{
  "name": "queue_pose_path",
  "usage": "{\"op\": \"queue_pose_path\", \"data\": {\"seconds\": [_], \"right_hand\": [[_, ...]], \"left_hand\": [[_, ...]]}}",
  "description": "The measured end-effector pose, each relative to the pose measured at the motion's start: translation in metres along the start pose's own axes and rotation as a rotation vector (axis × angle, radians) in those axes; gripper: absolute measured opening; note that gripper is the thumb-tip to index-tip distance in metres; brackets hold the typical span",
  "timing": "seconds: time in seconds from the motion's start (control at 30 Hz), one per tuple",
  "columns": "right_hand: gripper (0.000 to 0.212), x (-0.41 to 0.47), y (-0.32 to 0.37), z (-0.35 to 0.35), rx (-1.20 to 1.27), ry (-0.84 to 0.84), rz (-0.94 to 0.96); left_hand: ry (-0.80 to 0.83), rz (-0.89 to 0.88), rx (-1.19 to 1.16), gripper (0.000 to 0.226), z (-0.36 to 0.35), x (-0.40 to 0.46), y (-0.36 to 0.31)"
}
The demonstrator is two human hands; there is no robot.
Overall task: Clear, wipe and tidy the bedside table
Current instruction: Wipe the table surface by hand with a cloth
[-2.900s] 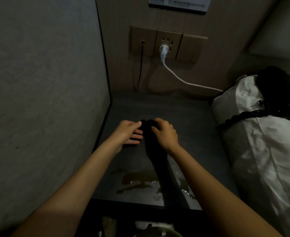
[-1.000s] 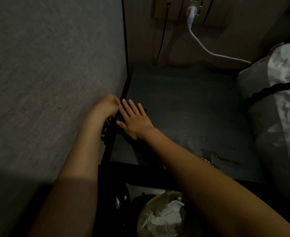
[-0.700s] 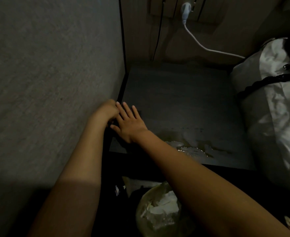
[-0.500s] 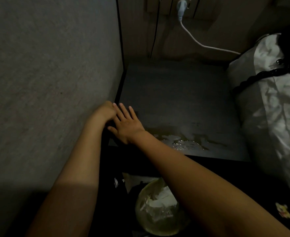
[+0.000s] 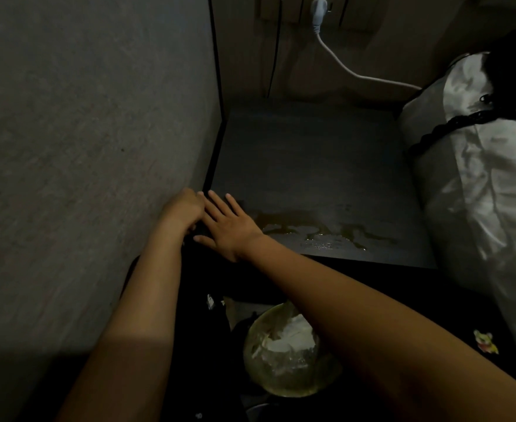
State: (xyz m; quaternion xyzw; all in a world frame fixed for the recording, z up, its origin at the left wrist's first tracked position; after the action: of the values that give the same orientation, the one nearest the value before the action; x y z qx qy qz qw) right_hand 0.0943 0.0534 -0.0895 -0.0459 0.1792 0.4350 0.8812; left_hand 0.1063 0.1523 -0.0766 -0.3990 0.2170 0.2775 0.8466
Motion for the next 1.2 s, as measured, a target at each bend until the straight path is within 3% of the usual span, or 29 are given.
{"op": "queue_pose_path", "data": {"seconds": [0.4,0.6,0.67,0.77,0.9,1.2], "right_hand": [[0.072,-0.009,-0.004,-0.001,-0.088,0.04,0.073],[0.074,-0.018,-0.013,-0.002,-0.128,0.027,0.085],[0.074,-0.022,-0.016,-0.002,-0.137,0.027,0.086],[0.074,-0.028,-0.022,-0.003,-0.148,0.026,0.088],[0.074,-0.036,-0.031,-0.006,-0.146,0.027,0.083],[0.074,-0.053,-0.048,-0.013,-0.098,0.0,0.067]], "left_hand": [[-0.19,-0.082,0.017,0.034,-0.001,-0.005,-0.004],[-0.355,-0.169,0.196,0.028,0.009,-0.014,-0.009],[-0.318,-0.238,0.069,0.023,0.004,-0.013,-0.011],[-0.159,-0.211,-0.23,0.037,-0.009,-0.013,-0.011],[-0.06,-0.2,-0.337,0.045,-0.021,-0.013,-0.015],[-0.135,-0.387,0.072,0.046,-0.045,-0.032,-0.045]]}}
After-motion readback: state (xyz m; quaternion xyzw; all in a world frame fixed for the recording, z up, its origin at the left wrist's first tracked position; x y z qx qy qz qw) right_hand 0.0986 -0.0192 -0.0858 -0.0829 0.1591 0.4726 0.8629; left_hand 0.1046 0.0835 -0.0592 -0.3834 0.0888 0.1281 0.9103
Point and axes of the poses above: each hand's wrist, its own x-axis towards the middle knuckle, its own z-axis out of the back of the hand, y = z × x, the point moved 7 cm from there along x, towards the middle knuckle, and after that the axes turned 9 degrees about y, right-handed, at the moved point
